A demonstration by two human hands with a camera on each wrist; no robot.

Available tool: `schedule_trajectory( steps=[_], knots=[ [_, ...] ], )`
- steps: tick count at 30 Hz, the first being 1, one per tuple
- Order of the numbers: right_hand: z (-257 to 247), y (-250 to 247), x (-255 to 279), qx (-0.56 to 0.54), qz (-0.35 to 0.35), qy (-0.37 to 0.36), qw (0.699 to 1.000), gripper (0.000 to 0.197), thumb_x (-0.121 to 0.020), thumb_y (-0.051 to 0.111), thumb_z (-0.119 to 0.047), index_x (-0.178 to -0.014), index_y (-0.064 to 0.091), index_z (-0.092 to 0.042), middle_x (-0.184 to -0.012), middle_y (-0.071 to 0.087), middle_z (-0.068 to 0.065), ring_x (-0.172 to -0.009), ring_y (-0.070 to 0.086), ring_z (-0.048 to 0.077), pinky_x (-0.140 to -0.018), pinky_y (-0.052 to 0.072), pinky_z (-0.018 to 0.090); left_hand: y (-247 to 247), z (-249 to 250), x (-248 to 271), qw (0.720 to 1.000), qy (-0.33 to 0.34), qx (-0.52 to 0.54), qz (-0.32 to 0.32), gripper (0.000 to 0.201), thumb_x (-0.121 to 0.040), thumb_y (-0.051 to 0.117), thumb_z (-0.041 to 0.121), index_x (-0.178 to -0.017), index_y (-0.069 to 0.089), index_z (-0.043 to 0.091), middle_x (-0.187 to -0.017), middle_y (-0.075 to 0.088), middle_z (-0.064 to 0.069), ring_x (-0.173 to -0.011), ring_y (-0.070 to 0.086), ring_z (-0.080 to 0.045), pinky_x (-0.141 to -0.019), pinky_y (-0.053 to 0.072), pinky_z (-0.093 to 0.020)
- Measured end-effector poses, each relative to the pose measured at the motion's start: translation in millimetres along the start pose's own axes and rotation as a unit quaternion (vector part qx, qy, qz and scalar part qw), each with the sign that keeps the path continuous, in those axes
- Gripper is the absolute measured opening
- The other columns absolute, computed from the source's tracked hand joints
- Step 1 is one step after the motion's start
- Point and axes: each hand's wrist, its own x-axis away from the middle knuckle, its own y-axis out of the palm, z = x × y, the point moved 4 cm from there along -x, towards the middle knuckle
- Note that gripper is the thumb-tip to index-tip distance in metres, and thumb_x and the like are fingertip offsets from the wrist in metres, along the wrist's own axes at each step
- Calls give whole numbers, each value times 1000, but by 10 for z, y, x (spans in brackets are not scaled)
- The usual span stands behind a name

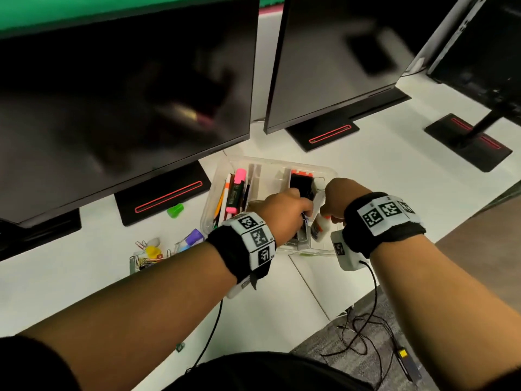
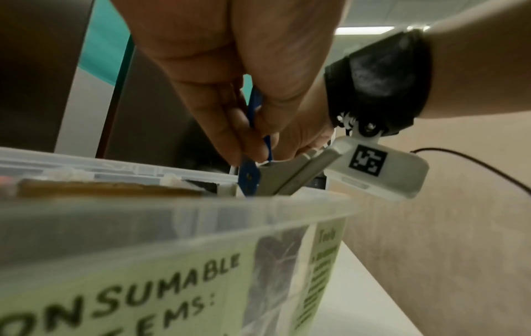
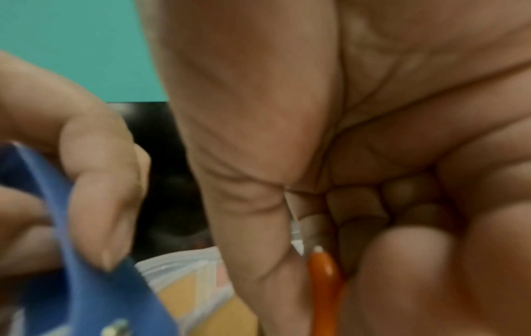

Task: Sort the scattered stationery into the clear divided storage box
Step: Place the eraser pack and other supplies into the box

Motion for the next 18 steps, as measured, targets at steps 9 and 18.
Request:
schedule_trajectory(
  steps=[9, 18],
  knots=[
    [-72, 56, 55, 39, -43, 6, 998, 29, -76, 72, -18, -58, 52, -10, -57, 55, 1, -72, 62, 22, -78, 54, 31, 345, -16, -213, 979, 23, -180, -88, 35, -87, 51, 3, -120, 56, 8, -120, 45, -12, -97, 59, -32, -78, 51, -36],
    [-114, -52, 34, -11, -9, 27, 1000, 34, -80, 68, -9, -56, 44, -11, -65, 58, 6, -74, 60, 26, -60, 47, 27, 488, -112, -250, 966, 38, -234, -100, 38, -93, 44, 25, -130, 47, 23, -132, 53, 2, -119, 50, -20, -96, 38, -35]
  ],
)
